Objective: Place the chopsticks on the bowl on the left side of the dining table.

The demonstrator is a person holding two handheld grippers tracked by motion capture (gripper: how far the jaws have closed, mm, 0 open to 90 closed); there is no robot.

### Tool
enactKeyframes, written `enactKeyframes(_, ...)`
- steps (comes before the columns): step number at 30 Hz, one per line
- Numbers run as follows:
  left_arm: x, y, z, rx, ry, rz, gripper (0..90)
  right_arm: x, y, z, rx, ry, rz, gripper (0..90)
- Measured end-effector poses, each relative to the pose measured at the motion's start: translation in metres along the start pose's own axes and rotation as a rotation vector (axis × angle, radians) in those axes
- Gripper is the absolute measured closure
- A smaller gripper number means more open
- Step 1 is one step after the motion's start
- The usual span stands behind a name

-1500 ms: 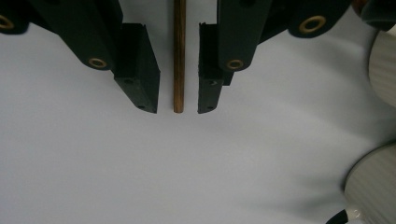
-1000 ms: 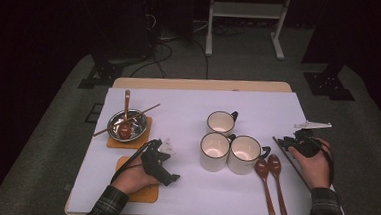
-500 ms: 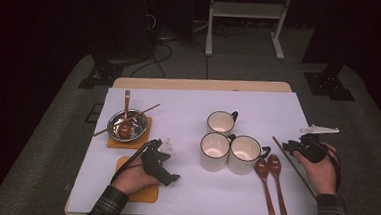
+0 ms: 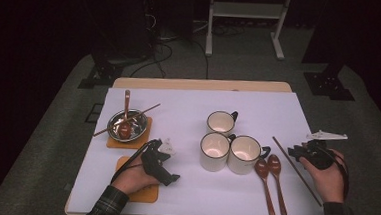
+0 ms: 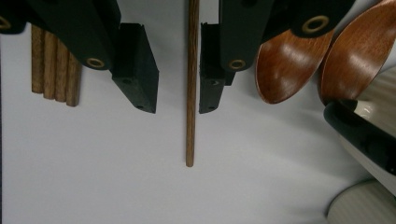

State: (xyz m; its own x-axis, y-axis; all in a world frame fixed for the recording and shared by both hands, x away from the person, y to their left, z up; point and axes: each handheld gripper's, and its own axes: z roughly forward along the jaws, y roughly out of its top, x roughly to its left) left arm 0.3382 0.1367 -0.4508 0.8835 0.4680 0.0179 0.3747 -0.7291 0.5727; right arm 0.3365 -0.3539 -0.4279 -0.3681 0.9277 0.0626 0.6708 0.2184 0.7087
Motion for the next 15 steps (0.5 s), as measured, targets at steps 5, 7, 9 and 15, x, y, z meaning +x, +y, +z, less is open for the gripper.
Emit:
enactKeyframes(5,0.0,0.0,0.0,0.0,0.0,0.0,0.8,0.0,-0.007,-0.005,0.004,-0.002,-0.002,67.3)
enactKeyframes(7,0.0,0.0,0.0,0.001,0.0,0.002,0.9,0.0,-0.009,-0.008,0.005,-0.003,-0.001,67.3)
enactKeyframes(9,0.0,0.0,0.0,0.002,0.0,0.002,0.9,0.0,-0.011,-0.01,0.005,-0.005,-0.001,67.2)
enactKeyframes(15,0.0,0.0,0.0,0.001,0.0,0.001,0.9,-0.001,-0.02,-0.017,0.008,-0.009,0.006,67.2)
